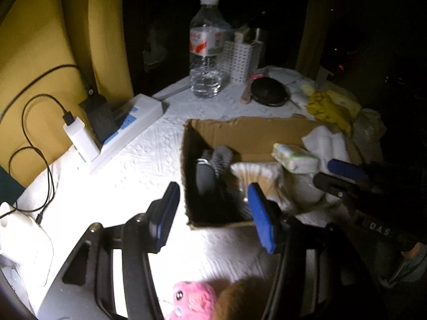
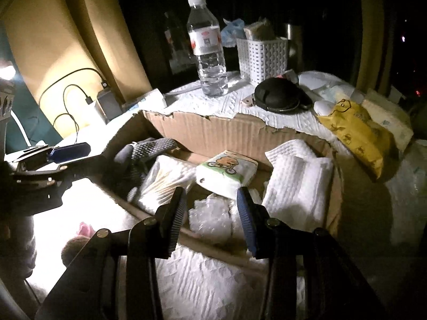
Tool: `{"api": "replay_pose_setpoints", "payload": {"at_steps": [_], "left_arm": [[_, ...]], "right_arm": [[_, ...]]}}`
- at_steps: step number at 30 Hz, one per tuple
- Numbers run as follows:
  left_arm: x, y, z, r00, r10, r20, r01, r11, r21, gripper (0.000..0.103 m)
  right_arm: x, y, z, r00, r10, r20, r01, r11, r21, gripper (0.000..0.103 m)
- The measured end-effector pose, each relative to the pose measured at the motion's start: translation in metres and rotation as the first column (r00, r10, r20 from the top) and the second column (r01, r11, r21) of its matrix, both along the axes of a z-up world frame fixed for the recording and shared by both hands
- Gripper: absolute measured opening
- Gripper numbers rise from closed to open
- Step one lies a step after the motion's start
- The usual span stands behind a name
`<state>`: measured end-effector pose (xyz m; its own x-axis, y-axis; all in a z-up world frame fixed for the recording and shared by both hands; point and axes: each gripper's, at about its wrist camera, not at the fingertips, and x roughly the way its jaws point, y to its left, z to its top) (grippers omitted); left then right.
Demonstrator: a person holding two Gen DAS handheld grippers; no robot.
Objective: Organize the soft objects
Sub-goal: 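Move both tools back to the pink and brown plush toys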
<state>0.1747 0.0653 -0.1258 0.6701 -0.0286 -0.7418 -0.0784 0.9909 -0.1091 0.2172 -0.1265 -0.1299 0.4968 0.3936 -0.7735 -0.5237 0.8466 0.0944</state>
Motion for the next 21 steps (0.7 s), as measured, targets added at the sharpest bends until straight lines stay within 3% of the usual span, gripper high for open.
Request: {"api": "replay_pose_setpoints", "payload": {"at_steps": [9,12,21], "left_arm": [[-0.031,-0.008,0.017,0.999,-0.024,0.033,0.024,1.0,0.013,0.056],[-0.042,-0.008,0.023,0.999,-0.022,0.045,0.021,1.0,0.015,0.07],[-0.075,-0.011,0.03,0.998,-0.025,0.057,0.024,1.0,0.014,0.07]], "right_arm": [[-0.031,0.004,0.021,0.999,0.008,0.032,-0.008,1.0,0.0,0.046],[-0.043,0.005,0.027,0.999,0.011,0.045,-0.011,1.0,0.002,0.048],[-0.074,0.006,0.038,0.998,0.023,0.058,-0.024,1.0,0.009,0.049]]}}
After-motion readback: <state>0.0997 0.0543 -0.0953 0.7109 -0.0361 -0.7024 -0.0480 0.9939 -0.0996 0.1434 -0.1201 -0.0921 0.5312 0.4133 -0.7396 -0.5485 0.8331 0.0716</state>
